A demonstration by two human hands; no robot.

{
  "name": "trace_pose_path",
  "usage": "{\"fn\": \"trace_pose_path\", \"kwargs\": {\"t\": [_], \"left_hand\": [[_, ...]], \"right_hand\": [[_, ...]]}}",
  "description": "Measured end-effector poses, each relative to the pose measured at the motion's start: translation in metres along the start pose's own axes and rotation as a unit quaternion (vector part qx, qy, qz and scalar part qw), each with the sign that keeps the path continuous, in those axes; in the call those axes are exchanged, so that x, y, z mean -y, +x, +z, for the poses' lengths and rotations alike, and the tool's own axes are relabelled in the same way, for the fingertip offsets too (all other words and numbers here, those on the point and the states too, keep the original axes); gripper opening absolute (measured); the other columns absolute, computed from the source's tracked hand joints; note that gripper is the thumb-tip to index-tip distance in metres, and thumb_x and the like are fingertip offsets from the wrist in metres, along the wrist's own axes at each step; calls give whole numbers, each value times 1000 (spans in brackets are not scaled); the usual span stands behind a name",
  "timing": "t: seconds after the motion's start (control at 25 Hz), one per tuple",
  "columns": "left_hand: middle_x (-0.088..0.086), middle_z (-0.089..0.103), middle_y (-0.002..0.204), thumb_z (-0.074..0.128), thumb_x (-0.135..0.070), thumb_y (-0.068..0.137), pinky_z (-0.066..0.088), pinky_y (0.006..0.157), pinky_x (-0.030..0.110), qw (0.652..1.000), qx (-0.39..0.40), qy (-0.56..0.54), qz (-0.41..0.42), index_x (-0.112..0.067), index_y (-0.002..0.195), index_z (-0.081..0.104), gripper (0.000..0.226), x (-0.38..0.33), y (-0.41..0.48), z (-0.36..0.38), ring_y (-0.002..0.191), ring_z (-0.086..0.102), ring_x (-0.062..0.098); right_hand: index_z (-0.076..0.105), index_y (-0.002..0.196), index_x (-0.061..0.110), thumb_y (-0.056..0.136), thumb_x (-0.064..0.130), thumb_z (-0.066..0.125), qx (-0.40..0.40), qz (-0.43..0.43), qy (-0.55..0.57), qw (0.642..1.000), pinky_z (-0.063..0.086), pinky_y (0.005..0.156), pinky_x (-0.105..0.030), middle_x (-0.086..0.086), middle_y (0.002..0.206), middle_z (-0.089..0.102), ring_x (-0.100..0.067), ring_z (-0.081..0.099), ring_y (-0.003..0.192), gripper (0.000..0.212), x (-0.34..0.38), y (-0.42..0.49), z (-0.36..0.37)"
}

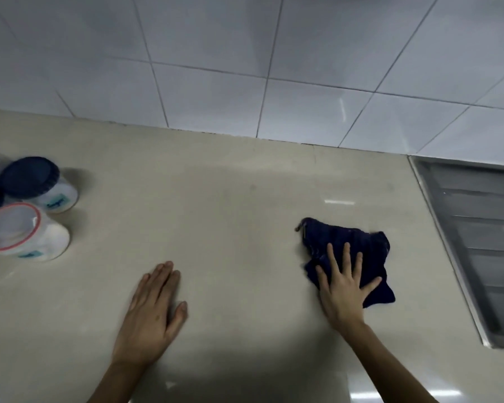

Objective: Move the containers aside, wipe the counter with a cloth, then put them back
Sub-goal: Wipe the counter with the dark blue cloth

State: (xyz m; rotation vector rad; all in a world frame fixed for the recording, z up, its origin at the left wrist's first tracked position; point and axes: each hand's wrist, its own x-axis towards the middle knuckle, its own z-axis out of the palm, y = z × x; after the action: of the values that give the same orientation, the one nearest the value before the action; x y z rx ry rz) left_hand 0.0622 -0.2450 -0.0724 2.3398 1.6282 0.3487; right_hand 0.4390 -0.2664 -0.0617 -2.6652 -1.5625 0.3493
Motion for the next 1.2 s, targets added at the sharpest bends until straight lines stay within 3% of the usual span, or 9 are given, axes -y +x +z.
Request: {"fn": "trace_pose_path", "kwargs": {"t": [0.08, 0.2, 0.36, 0.44, 0.56, 0.64, 0.8, 0.96, 1.2], "left_hand": [[8, 35, 152, 39, -45, 89, 19, 118, 40, 1000, -1, -1, 4, -8, 139, 43, 62, 0, -1, -1, 142, 27, 18], [5, 32, 153, 37, -46, 90, 15, 119, 38, 1000, 8, 11, -2, -11, 141, 40, 62, -1, -2, -2, 143, 23, 15], [4, 29, 155, 34, -48, 92, 12, 119, 36, 1000, 15, 6, -5, -12, 143, 37, 63, 0, -3, -3, 144, 21, 14], [6, 33, 153, 34, -47, 92, 17, 118, 38, 1000, 8, -4, -2, -9, 140, 41, 62, 0, -2, -3, 143, 24, 16], [7, 35, 152, 35, -47, 92, 19, 118, 40, 1000, -1, -13, 2, -8, 139, 44, 61, -1, 0, -4, 143, 25, 17], [7, 35, 152, 36, -46, 92, 18, 118, 39, 1000, -1, -4, 3, -9, 138, 45, 60, -1, 1, -4, 143, 25, 17], [4, 30, 154, 41, -44, 90, 13, 119, 36, 1000, 9, 7, -8, -12, 142, 39, 61, 0, -1, -4, 145, 19, 14], [7, 33, 153, 43, -42, 89, 13, 119, 36, 1000, 6, 5, -9, -10, 141, 41, 61, -2, 1, -6, 144, 21, 15], [5, 29, 155, 41, -44, 91, 13, 119, 36, 1000, 15, 4, -13, -12, 143, 37, 62, -3, 1, -7, 145, 16, 13]], "right_hand": [[8, 147, 43, 89, 66, 9, -12, -23, 6, 1000, -2, 105, -74, 1, 161, 8, -30, -2, 146, 62, 39, -15, 13], [26, 147, 35, 90, 58, 23, -14, -236, -59, 970, 7, 104, -71, -3, 157, 22, -34, 12, 144, 61, 92, -48, 34], [19, 148, 37, 94, 52, 36, -15, -543, -129, 829, 11, 110, -58, 5, 159, 16, -22, 10, 147, 59, 38, -34, 18], [20, 148, 37, 95, 49, 35, -12, -515, -94, 852, 17, 109, -55, 8, 159, 16, -17, 12, 146, 57, -2, -12, 7], [30, 145, 36, 94, 46, 35, -66, -222, 3, 973, 19, 108, -66, 3, 157, 22, -24, 16, 145, 52, 19, -3, 18], [36, 143, 33, 90, 41, 49, -74, -96, 22, 992, 11, 105, -75, -6, 154, 30, -37, 19, 143, 55, 88, -8, 31], [37, 141, 34, 90, 45, 40, -29, -294, -44, 954, 17, 103, -75, -7, 152, 35, -42, 24, 140, 53, 148, -10, 39], [12, 148, 43, 92, 64, 26, 25, -477, -131, 869, 10, 110, -68, 1, 160, 3, -27, -5, 147, 61, 78, 36, -2], [16, 148, 41, 94, 62, 19, 14, -453, -128, 882, 10, 113, -64, -5, 160, 10, -33, -1, 146, 58, 99, 53, 3]]}}
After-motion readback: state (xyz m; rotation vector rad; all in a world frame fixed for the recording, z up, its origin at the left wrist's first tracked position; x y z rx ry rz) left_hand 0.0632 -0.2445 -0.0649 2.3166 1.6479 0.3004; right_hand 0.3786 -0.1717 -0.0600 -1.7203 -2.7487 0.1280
